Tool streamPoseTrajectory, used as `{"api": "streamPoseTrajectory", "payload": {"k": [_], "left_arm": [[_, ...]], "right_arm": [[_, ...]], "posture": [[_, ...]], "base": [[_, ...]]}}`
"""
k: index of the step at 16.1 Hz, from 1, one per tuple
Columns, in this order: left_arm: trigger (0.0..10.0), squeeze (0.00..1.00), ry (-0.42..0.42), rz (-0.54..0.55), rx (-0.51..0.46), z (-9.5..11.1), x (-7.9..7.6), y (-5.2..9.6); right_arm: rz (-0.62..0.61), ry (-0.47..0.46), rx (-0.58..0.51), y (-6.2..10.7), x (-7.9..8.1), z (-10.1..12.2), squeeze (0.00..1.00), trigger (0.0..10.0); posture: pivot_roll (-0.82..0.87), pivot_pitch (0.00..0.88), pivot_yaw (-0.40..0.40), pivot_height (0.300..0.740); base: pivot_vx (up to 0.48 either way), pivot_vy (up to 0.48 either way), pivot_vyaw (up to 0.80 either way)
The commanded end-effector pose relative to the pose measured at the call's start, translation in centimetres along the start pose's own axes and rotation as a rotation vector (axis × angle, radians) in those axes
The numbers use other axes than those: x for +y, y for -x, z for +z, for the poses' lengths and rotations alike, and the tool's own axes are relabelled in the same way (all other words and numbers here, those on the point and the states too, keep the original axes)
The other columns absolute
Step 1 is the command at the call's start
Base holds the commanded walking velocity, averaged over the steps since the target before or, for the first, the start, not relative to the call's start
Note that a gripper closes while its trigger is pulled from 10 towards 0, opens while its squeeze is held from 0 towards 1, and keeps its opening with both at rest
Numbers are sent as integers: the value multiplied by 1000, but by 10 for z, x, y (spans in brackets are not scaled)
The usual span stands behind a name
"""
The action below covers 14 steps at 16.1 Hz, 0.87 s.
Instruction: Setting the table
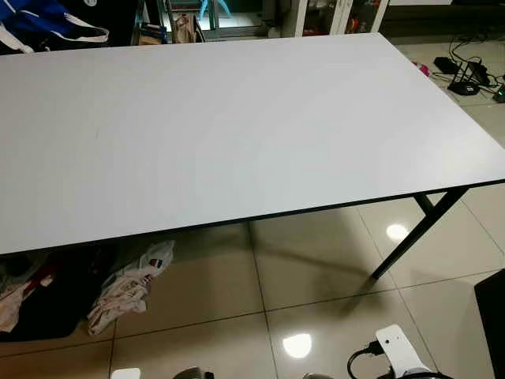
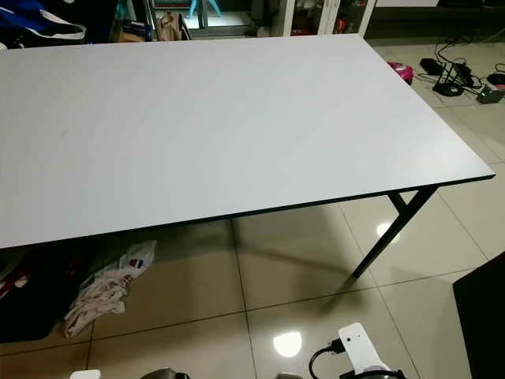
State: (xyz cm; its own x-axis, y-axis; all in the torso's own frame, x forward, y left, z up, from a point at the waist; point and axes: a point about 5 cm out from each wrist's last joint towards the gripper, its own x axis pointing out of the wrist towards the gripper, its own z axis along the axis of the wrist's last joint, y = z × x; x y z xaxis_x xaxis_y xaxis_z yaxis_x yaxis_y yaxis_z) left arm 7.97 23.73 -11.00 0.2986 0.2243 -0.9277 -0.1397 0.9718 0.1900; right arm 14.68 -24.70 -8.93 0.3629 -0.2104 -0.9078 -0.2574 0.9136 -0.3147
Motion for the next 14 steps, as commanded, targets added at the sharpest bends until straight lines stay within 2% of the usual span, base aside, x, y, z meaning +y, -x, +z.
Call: {"api": "streamPoseTrajectory", "payload": {"k": [1,4,7,9,11,14], "left_arm": [[10000,0,3,30,-12,3,8,0],[10000,0,17,48,-71,19,19,-1],[10000,0,24,30,-126,33,18,-1],[10000,0,79,3,-155,39,18,-1],[10000,0,78,17,-162,39,21,0],[10000,0,99,30,-231,46,30,1]], "right_arm": [[-1,-34,-26,0,-1,10,0,10000],[5,-43,-69,0,3,31,0,10000],[16,-36,-71,0,9,33,0,10000],[13,-91,-86,0,8,37,0,10000],[-9,-139,-102,0,0,39,0,10000],[-71,-217,-147,3,-25,46,0,10000]], "posture": [[-96,69,-3,740],[-90,70,-1,740],[-90,73,1,740],[-91,73,2,740],[-88,76,2,740],[-91,81,2,740]], "base": [[0,0,0],[0,0,0],[0,0,0],[0,238,0],[0,474,0],[0,471,0]]}}
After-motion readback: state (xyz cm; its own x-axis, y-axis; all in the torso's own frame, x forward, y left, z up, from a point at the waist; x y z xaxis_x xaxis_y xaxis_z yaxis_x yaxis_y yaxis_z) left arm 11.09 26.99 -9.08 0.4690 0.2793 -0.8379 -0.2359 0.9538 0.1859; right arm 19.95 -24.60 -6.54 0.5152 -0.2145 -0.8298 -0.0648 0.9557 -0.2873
